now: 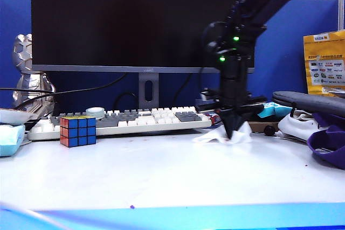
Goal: Use the wet wipes on the table to wipe the cherry juice off the table, then put the wipes back on the table.
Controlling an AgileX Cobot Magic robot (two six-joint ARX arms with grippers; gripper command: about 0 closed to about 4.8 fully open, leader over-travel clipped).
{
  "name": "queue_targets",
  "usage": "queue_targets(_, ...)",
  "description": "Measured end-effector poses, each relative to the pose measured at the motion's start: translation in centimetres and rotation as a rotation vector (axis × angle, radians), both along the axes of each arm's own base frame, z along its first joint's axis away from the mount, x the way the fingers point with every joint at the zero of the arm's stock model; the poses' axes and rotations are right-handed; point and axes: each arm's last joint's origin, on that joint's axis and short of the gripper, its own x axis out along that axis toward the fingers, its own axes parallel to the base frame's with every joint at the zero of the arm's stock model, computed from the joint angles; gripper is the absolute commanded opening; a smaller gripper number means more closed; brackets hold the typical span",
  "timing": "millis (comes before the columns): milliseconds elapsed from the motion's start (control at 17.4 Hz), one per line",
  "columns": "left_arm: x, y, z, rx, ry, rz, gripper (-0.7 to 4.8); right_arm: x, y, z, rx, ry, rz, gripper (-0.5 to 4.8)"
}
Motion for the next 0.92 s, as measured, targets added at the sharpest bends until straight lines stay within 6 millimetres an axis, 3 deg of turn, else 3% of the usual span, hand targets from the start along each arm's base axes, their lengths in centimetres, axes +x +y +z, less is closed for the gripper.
queue_targets(115,0.0,0.0,0.0,0.0,0.0,0.0,-0.02,0.3,0.6,-0.1,0.137,-0.004,0.059,-0.05)
queue_targets(402,0.0,0.0,0.0,0.0,0.0,0.0,-0.02,0.1,4.2,-0.9,0.33,-0.011,0.209,-0.05)
queue_targets(631,0.0,0.0,0.0,0.0,0.0,0.0,-0.02,0.1,5.6,-1.0,0.307,-0.064,0.204,-0.05)
queue_targets(918,0.0,0.0,0.0,0.0,0.0,0.0,-0.02,1.1,5.8,-0.2,0.313,-0.141,0.121,-0.05)
